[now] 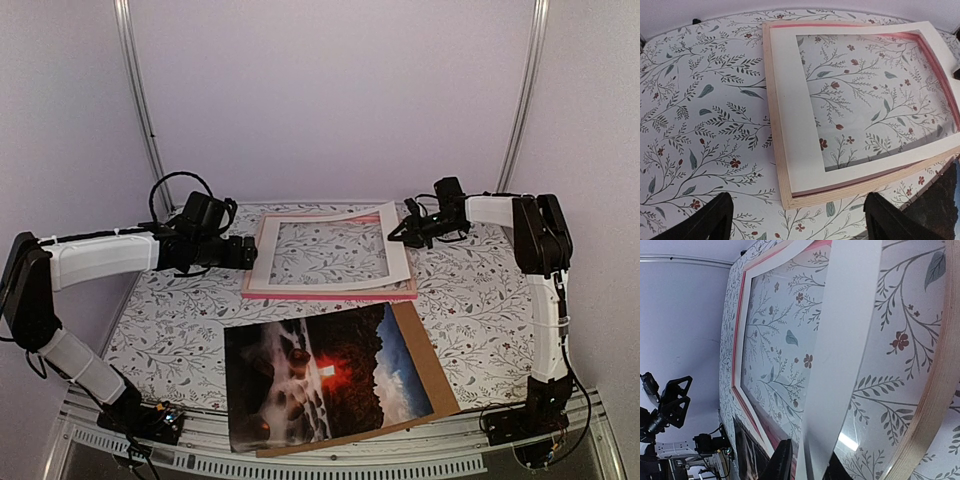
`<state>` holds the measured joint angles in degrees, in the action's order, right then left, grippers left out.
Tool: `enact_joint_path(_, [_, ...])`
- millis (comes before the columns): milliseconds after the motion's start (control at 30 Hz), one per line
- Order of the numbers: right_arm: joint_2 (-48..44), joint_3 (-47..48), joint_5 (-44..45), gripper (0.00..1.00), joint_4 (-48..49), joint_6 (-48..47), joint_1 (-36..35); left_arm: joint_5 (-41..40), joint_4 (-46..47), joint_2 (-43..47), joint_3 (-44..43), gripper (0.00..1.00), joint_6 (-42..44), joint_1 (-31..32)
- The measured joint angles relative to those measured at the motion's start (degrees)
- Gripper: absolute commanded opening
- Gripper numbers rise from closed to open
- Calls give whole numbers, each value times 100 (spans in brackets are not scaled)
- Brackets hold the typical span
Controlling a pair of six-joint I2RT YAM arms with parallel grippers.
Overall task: Put the photo into the frame
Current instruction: Place the mat board on the glass panel.
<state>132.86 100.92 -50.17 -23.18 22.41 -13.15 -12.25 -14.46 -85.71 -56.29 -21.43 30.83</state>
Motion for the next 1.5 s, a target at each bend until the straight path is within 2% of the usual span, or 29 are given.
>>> enact_joint_path(200, [0, 0, 297, 32, -109, -59, 0, 20, 0, 0, 0, 93, 0, 0])
enact_joint_path(500, [0, 0, 767, 43, -372, -170, -15, 52, 2, 0, 0, 93, -2, 0])
enact_joint_path(1133, [-278, -63, 1803, 52, -699, -374, -87, 87, 2, 177, 181, 94, -46, -13])
enact_joint_path(1400, [-841, -479, 2374, 54, -739, -494, -83, 125, -2, 254, 260, 95, -114, -44])
enact_joint_path(1500, [-1246, -986, 2465, 56, -647, -560, -83, 232, -11, 376, 367, 95, -136, -90])
